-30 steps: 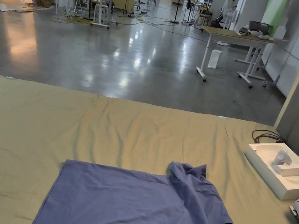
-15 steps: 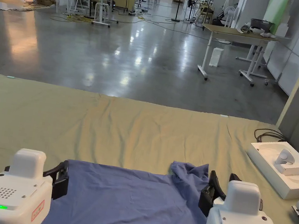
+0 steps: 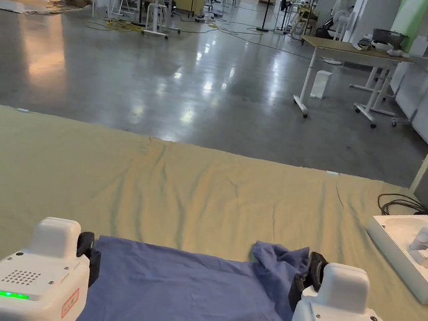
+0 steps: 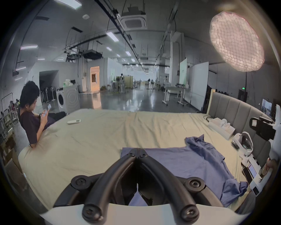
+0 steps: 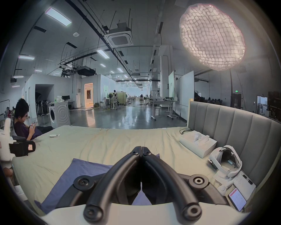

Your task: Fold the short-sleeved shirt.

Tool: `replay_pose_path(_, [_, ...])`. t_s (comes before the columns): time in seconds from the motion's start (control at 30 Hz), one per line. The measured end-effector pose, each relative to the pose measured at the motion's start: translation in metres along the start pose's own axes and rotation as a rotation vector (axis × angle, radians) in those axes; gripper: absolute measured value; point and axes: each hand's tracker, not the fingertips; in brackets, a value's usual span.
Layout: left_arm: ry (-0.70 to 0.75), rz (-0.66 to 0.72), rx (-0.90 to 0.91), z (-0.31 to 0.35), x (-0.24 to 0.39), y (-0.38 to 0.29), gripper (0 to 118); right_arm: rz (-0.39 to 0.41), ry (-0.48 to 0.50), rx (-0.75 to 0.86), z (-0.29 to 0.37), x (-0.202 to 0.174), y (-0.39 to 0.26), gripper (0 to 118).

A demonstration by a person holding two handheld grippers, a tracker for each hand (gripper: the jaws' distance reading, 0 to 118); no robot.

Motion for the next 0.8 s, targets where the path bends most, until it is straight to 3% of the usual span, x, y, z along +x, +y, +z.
replay_pose_path(0.37, [0.021, 0.040, -0.369, -0.190, -0.063, 0.017, 1, -0.001, 0.038, -0.127, -0.065, -0.001, -0.029, 0])
replay_pose_path(0.43, [0.019, 0.052, -0.484, -0.231, -0.073, 0.018, 13, 0.003, 0.038, -0.154, -0.077, -0.001, -0.038, 0])
replay_pose_path(0.47, [-0.009, 0.060, -0.529, -0.250, -0.078, 0.016, 26, 0.007, 0.034, -0.167, -0.082, 0.000, -0.042, 0])
replay_pose_path(0.5, [-0.017, 0.061, -0.565, -0.267, -0.086, 0.012, 49, 0.009, 0.028, -0.177, -0.087, 0.001, -0.046, 0])
replay_pose_path(0.53, [-0.010, 0.059, -0.586, -0.284, -0.090, 0.010, 58, 0.012, 0.023, -0.187, -0.090, 0.002, -0.049, 0])
replay_pose_path(0.73, [0.009, 0.070, -0.697, -0.371, -0.119, -0.009, 69, 0.021, -0.026, -0.265, -0.108, 0.017, -0.074, 0])
replay_pose_path(0.8, [0.009, 0.043, -0.732, -0.364, -0.100, -0.016, 69, 0.024, -0.042, -0.288, -0.112, 0.022, -0.082, 0])
